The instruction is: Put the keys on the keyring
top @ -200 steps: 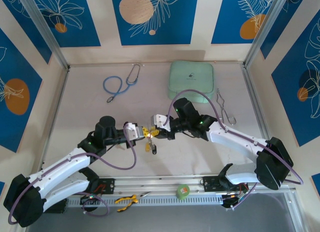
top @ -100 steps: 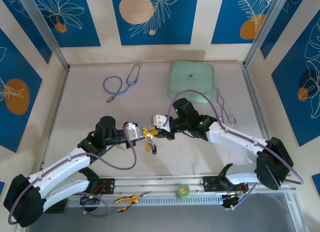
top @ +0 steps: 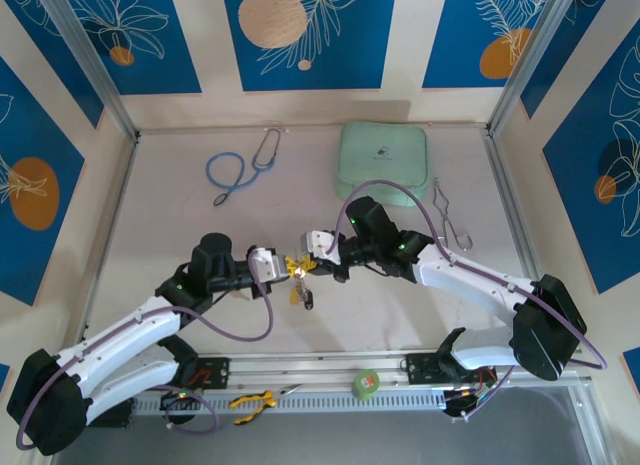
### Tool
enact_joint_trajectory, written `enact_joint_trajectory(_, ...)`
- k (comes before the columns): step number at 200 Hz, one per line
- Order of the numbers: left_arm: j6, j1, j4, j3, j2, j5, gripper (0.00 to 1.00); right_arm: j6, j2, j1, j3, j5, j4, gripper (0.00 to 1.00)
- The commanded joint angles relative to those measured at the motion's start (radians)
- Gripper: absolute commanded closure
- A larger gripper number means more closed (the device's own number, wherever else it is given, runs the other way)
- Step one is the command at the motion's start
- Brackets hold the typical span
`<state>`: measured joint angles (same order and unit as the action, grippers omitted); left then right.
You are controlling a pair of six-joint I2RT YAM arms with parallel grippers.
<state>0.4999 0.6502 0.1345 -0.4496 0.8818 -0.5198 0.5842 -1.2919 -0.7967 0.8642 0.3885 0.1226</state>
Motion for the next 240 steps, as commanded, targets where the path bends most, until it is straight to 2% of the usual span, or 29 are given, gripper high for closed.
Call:
enact_joint_trajectory(1, 0.006, -0.001, 0.005, -0.011, -0.007, -0.009, 1.0, -0.001, -0.014, -0.014, 0.038, 0.029, 0.004, 1.0)
enact_joint_trajectory(7, 0.0, -0.001, 0.008, -0.011, -0.007, -0.007, 1.0, -0.002, -0.016, -0.015, 0.039, 0.029, 0.006, 1.0)
enact_joint_trajectory(14, -0.012, -0.001, 0.017, -0.009, -0.008, 0.0, 0.89, -0.003, -0.019, -0.015, 0.039, 0.029, 0.008, 1.0)
enact_joint_trajectory(21, -0.024, -0.001, 0.03, -0.006, -0.012, 0.004, 0.82, -0.003, -0.021, -0.016, 0.039, 0.027, 0.009, 1.0)
enact_joint_trajectory(35, -0.03, 0.0, 0.042, -0.001, -0.018, 0.003, 0.8, -0.001, -0.022, -0.016, 0.038, 0.027, 0.011, 1.0)
enact_joint_trajectory(60, -0.022, -0.001, 0.032, -0.007, -0.02, -0.007, 0.85, 0.012, -0.025, -0.018, 0.047, 0.021, 0.026, 1.0)
enact_joint_trajectory(93, -0.01, -0.001, 0.005, -0.021, -0.018, -0.027, 1.0, 0.026, -0.029, -0.021, 0.058, 0.009, 0.047, 1.0)
enact_joint_trajectory(105, -0.02, -0.001, 0.009, -0.02, -0.018, -0.026, 1.0, 0.02, -0.027, -0.019, 0.055, -0.004, 0.038, 1.0)
enact_joint_trajectory(120, -0.051, -0.001, -0.004, -0.032, -0.022, -0.003, 1.0, -0.015, 0.003, -0.007, 0.029, -0.042, -0.014, 0.84)
enact_joint_trajectory(146, -0.212, -0.001, -0.086, -0.101, -0.021, 0.059, 1.0, -0.099, 0.103, 0.052, -0.024, -0.052, -0.093, 0.79)
enact_joint_trajectory(163, -0.372, 0.0, -0.171, -0.163, -0.006, 0.159, 1.0, -0.143, 0.16, 0.072, -0.033, -0.034, -0.069, 0.79)
enact_joint_trajectory(183, -0.533, 0.012, -0.323, -0.258, 0.037, 0.287, 1.0, -0.175, 0.192, 0.044, -0.027, 0.028, 0.016, 0.81)
enact_joint_trajectory(201, -0.697, 0.029, -0.498, -0.368, 0.106, 0.413, 1.0, -0.21, 0.195, -0.031, -0.043, 0.075, 0.027, 0.81)
enact_joint_trajectory(216, -0.846, 0.028, -0.634, -0.467, 0.182, 0.461, 1.0, -0.25, 0.17, -0.1, -0.083, 0.016, -0.061, 0.82)
enact_joint_trajectory(240, -1.017, 0.028, -0.802, -0.621, 0.296, 0.425, 1.0, -0.323, 0.095, -0.162, -0.154, -0.156, -0.297, 0.85)
